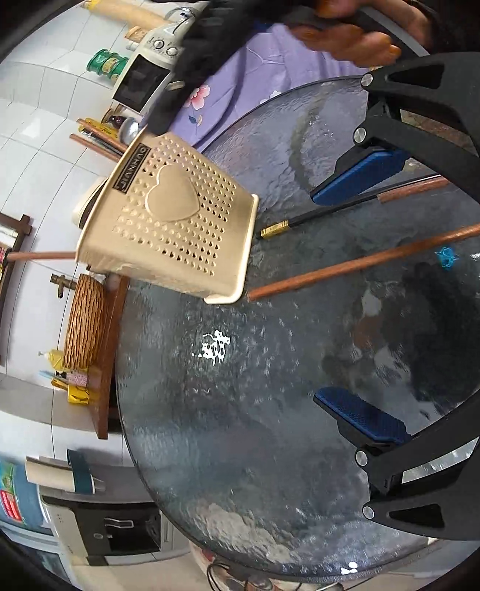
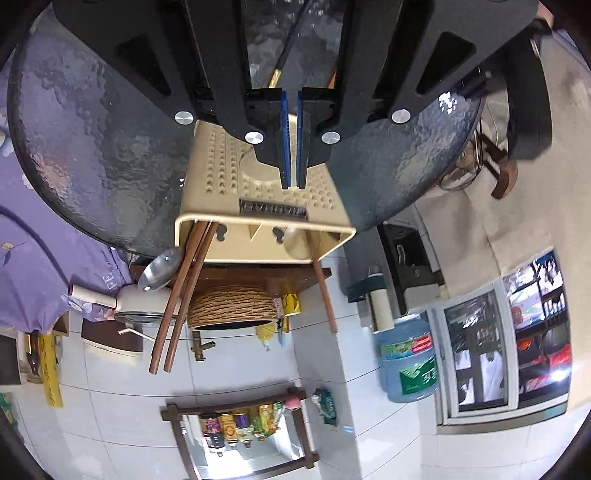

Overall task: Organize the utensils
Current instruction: 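Grasp a brown chopstick with left tool while right tool grasps the gold-tipped black chopstick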

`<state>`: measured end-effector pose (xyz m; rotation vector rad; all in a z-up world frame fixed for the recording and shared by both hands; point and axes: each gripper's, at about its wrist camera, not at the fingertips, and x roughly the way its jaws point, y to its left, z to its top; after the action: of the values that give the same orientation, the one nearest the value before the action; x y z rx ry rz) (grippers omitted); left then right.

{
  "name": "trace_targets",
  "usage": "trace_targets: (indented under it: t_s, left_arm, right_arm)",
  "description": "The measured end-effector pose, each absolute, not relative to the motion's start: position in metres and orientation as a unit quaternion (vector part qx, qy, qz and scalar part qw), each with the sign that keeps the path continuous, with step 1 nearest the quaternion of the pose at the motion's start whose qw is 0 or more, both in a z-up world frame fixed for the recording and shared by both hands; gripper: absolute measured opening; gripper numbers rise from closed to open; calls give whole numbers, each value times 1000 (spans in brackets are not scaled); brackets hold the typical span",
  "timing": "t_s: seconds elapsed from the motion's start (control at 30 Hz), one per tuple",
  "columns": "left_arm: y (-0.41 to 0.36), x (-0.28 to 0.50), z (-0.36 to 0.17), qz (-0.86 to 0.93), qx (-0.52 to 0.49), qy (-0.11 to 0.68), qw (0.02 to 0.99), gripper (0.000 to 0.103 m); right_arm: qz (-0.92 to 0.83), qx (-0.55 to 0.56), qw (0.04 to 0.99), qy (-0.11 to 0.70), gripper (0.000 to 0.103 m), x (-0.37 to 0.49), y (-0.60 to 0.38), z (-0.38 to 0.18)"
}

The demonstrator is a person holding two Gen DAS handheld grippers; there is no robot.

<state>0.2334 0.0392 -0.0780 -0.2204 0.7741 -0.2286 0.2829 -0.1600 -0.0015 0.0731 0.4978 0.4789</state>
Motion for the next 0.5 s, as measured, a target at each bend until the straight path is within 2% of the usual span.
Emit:
trace_targets:
  t_s: [0.03, 0.1, 0.17, 0.27, 0.5]
  left_arm:
    - [42, 231, -76, -110, -107, 374, 915, 96]
    - [45, 225, -72, -103, -101, 367, 919, 96]
    - [45, 221, -71, -98, -84, 369, 920, 96]
    - [42, 219, -78, -97, -63, 388, 914, 96]
    - [41, 212, -83, -102, -51, 397, 911, 96]
  right_arm:
    - [239, 33, 931, 274, 24, 280, -160, -10]
    - [243, 41, 912, 329, 37, 278, -164, -27]
    - [248, 32, 886, 390, 37, 275, -162, -50]
    - [222, 23, 877, 426, 37, 264, -164, -74]
    - [203, 4, 874, 441, 37, 271, -148, -79]
